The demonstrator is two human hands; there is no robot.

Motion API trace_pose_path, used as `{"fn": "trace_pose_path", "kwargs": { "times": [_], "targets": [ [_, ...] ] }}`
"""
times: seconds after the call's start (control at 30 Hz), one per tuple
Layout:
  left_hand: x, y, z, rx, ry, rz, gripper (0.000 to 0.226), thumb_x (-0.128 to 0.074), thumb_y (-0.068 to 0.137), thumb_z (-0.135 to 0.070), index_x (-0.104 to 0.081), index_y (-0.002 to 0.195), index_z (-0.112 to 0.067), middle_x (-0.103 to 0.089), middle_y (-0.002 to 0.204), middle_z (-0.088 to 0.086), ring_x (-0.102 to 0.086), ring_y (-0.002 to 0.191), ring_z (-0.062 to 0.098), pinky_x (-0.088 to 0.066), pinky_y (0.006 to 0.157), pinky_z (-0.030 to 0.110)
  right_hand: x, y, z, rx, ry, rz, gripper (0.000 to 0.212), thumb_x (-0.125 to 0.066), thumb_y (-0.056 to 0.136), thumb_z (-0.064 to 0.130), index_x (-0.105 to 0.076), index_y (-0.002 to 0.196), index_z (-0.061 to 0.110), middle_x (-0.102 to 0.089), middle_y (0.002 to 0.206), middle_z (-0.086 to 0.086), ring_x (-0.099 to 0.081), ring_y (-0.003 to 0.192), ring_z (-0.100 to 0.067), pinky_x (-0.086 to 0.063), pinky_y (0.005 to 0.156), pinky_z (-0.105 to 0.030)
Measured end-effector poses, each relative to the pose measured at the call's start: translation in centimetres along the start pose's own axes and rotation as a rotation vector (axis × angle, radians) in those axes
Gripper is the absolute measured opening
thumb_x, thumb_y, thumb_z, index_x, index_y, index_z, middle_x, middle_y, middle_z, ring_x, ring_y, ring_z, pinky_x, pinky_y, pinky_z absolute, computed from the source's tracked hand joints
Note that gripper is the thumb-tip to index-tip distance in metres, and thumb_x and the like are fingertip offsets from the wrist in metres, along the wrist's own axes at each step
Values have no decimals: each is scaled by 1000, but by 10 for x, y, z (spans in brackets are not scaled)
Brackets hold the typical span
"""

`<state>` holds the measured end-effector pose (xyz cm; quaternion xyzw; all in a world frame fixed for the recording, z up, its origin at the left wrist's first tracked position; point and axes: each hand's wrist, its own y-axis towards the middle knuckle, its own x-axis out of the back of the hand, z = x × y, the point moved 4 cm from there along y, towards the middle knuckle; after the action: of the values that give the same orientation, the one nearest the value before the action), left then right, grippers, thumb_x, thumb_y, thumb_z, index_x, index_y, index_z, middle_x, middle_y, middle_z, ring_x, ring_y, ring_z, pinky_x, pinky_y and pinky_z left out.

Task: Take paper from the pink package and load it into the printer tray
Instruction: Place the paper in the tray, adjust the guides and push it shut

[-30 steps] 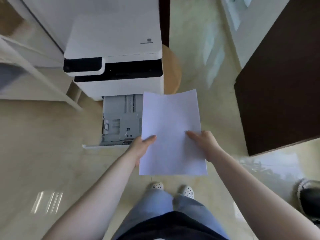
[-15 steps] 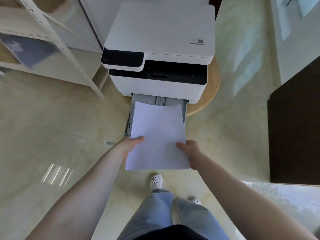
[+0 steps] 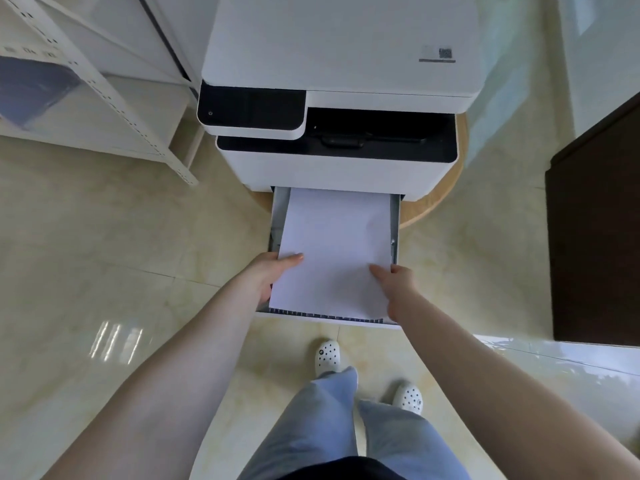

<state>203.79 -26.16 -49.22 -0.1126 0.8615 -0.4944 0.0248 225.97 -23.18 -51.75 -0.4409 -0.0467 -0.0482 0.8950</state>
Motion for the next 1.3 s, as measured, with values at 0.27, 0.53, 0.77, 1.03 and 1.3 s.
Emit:
{"fn": "trace_pose_path", "kwargs": {
  "times": [0.27, 0.53, 0.77, 1.03, 1.3],
  "targets": [
    [6, 28, 15, -34, 20, -93, 47, -71, 84, -23, -58, 126, -7, -56, 137, 6, -40, 137, 25, -23, 112, 44, -12, 20, 10, -12, -26, -39, 17, -63, 88, 13, -63, 102, 4, -61, 93, -14, -59, 81, -30, -52, 80, -45],
    [12, 42, 35, -49, -30, -168, 36, -70, 85, -19, -63, 117, -3, -62, 109, 4, -52, 106, 22, -32, 90, 27, -16, 28, -1, -2, -44, -42, 12, -63, 88, 15, -62, 99, 10, -63, 93, -12, -58, 83, -29, -47, 76, -39],
    [2, 41, 32, -89, -45, -249, 27, -68, 86, -14, -66, 110, 0, -62, 98, 7, -53, 89, 23, -37, 81, 27, -17, 32, 2, 6, -45, -66, 7, -63, 89, 17, -60, 89, 11, -63, 85, -10, -58, 75, -27, -48, 71, -36],
    [-1, 41, 36, -187, -25, -313, 5, -67, 85, -14, -65, 83, -10, -62, 80, 7, -50, 77, 24, -41, 74, 29, -7, 27, -11, 29, -155, -106, 12, -67, 84, 13, -59, 75, 11, -60, 70, -1, -58, 68, -26, -48, 65, -30],
    [-2, 42, 36, -256, 49, -357, 8, -65, 86, -16, -64, 84, -8, -61, 83, 8, -49, 75, 23, -38, 66, 28, -10, 25, -15, 45, -176, -113, 16, -73, 79, 16, -59, 71, 13, -63, 71, 0, -60, 69, -27, -53, 72, -39]
  ]
}}
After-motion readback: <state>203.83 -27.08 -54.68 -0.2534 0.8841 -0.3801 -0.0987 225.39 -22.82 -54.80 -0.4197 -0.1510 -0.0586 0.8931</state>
